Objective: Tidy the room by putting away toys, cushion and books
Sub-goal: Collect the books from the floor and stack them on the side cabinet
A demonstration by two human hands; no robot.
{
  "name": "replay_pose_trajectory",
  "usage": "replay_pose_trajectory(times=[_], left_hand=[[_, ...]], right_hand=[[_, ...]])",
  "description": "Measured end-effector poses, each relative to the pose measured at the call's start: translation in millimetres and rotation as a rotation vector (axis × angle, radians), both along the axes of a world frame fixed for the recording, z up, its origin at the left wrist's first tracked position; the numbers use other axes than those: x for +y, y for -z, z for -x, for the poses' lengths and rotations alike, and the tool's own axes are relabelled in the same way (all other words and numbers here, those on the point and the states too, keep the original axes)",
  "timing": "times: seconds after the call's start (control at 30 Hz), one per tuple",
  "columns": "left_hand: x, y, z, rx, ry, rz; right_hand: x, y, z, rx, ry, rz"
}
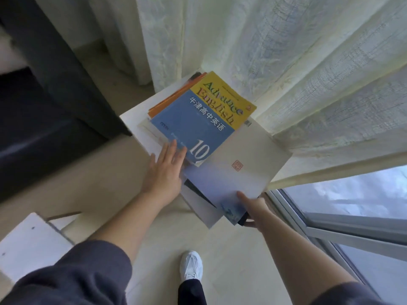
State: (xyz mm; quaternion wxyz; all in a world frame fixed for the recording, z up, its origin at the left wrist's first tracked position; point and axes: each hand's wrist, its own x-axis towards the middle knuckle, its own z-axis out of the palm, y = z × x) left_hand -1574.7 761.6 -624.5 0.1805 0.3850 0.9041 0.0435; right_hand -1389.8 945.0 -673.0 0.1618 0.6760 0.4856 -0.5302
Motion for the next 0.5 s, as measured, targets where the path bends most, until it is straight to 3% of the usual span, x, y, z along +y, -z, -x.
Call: replay_pose_trajectory(times=[0.27, 0.5], left_hand=[[-170, 1, -93, -0.146, -0.287, -0.042], [-359, -7, -176, -0.195, -0.447, -0.067]], right_hand=[[-140, -18, -11, 0.003, -0.033, 0.014], [-343, -44, -5, 0.363, -0.125, 0.267]])
